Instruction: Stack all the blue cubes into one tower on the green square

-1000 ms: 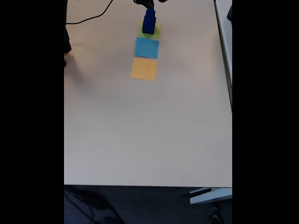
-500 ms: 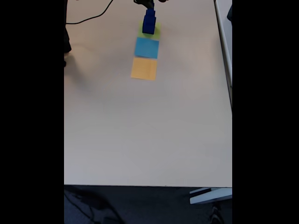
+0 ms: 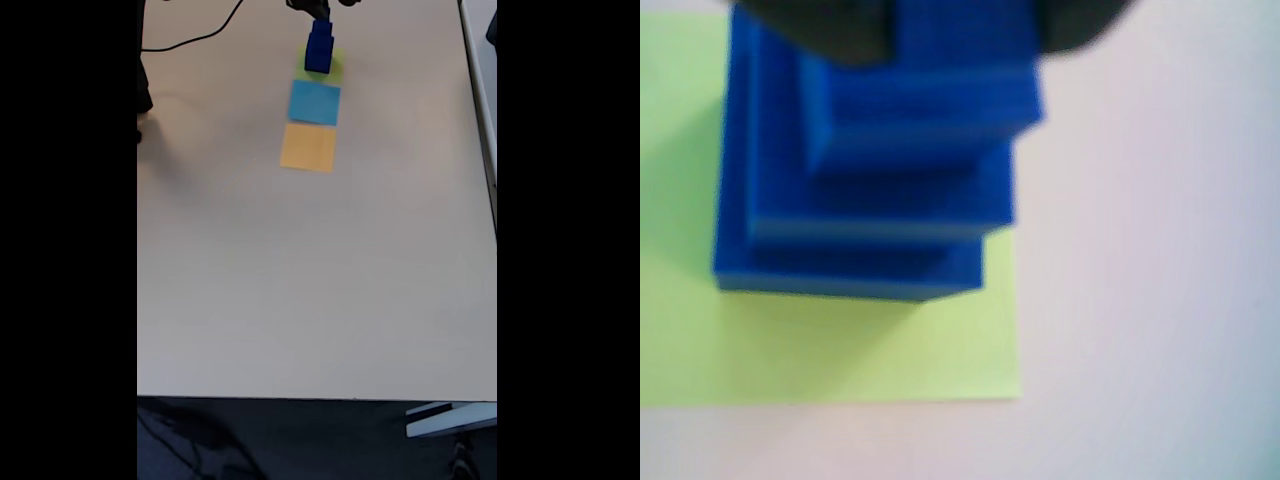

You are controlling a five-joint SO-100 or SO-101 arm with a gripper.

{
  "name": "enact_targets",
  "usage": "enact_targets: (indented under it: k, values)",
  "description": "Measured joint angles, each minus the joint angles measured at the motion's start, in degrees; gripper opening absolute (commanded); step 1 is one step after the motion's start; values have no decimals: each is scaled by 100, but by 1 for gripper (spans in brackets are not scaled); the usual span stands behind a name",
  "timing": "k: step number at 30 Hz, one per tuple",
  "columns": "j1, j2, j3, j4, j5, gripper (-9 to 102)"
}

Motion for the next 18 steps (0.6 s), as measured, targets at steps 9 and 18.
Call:
enact_targets:
  k: [9,18]
  values:
    - [0,0,0,0,0,7]
    - [0,0,0,0,0,8]
